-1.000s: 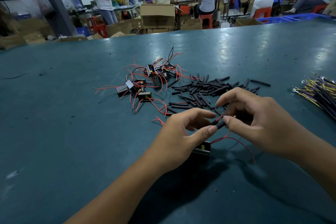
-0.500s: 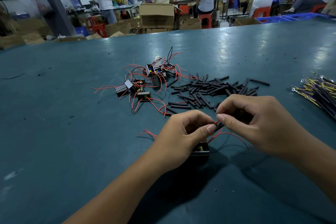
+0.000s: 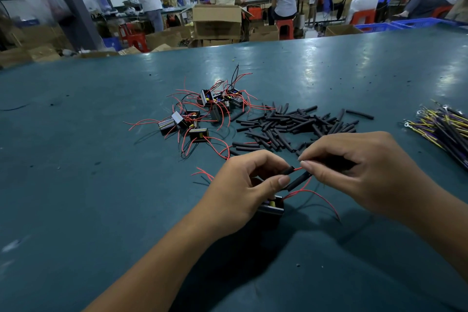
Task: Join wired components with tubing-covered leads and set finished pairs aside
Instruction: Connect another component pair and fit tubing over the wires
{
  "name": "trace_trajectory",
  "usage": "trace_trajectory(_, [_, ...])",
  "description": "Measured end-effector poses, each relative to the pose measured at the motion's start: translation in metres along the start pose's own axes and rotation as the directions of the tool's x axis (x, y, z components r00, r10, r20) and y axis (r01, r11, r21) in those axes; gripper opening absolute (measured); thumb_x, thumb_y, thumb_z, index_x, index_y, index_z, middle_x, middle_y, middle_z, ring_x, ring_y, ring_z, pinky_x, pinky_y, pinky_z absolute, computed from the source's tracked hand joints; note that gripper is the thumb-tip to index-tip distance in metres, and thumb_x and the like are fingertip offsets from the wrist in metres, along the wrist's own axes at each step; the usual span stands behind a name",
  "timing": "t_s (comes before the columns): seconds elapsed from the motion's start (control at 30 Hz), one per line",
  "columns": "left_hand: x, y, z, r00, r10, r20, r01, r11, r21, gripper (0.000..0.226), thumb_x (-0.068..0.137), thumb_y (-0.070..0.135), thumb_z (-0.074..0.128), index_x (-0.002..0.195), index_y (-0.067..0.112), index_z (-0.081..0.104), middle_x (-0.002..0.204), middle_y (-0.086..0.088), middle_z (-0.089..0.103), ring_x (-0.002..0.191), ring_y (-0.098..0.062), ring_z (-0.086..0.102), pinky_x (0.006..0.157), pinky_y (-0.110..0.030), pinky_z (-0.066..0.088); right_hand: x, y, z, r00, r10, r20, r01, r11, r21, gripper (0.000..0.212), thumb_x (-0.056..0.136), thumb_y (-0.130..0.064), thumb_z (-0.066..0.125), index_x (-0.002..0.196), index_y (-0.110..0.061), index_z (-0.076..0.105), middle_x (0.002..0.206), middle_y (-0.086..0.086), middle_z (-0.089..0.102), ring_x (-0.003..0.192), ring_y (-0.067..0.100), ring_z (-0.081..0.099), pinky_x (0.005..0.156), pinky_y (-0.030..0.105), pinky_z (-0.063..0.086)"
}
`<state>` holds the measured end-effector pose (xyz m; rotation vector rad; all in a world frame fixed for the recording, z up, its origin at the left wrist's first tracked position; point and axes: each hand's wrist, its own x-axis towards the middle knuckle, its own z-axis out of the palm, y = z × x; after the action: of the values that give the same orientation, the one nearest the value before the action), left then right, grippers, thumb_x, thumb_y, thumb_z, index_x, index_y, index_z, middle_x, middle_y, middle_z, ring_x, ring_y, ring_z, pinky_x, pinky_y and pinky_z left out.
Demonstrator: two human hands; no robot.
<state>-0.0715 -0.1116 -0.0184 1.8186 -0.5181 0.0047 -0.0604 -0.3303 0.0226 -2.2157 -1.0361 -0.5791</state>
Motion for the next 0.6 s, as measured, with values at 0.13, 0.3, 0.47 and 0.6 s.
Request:
trace_trajectory(0.13, [-0.0004, -0.0015, 0.0012, 0.999, 0.045, -0.022, -0.044, 0.998, 0.045, 0.018, 0.094, 0.014, 0.066, 0.095, 0.032, 0.067, 0.077, 0.012, 0.067, 0.068, -0.004, 0.061, 0.068, -0.023, 0.052, 0.0001, -0.0004, -0.001, 0.999, -0.035, 0.011, 0.035, 0.999, -0.022, 0.007, 0.086, -0.02, 0.071, 0.085, -0.015, 0.075, 0.076, -0.009, 0.069, 0.068, 0.006, 0.062, 0.064, 0.018, 0.047])
trace_trajectory(0.3, [-0.0011, -0.0003, 0.0016, 0.995, 0.086, -0.042, -0.08, 0.99, 0.119, 0.016, 0.095, 0.015, 0.064, 0.098, 0.031, 0.067, 0.08, 0.014, 0.068, 0.071, 0.001, 0.064, 0.07, -0.019, 0.053, 0.0005, 0.0004, -0.001, 0.998, -0.055, 0.025, 0.056, 0.998, -0.028, 0.01, 0.088, -0.021, 0.068, 0.087, -0.014, 0.075, 0.076, -0.009, 0.067, 0.066, 0.007, 0.061, 0.063, 0.021, 0.047])
trace_trajectory(0.47, [-0.0006, 0.0009, 0.0025, 0.984, 0.169, -0.065, -0.15, 0.962, 0.228, 0.014, 0.095, 0.011, 0.064, 0.106, 0.011, 0.073, 0.086, 0.013, 0.066, 0.076, 0.0, 0.063, 0.072, -0.019, 0.052, 0.0003, 0.0022, -0.0005, 0.994, -0.082, 0.075, 0.089, 0.992, -0.093, 0.014, 0.091, -0.021, 0.063, 0.088, -0.011, 0.072, 0.077, -0.01, 0.061, 0.068, 0.002, 0.05, 0.067, 0.011, 0.04])
trace_trajectory(0.6, [0.0004, 0.0015, 0.0031, 0.97, 0.233, -0.075, -0.201, 0.932, 0.301, 0.017, 0.094, 0.008, 0.065, 0.109, 0.005, 0.073, 0.087, 0.009, 0.066, 0.077, 0.001, 0.062, 0.072, -0.014, 0.048, -0.001, 0.0034, 0.0009, 0.994, -0.086, 0.066, 0.092, 0.991, -0.097, 0.013, 0.092, -0.018, 0.062, 0.088, -0.009, 0.07, 0.078, -0.01, 0.058, 0.07, 0.001, 0.047, 0.069, 0.009, 0.037])
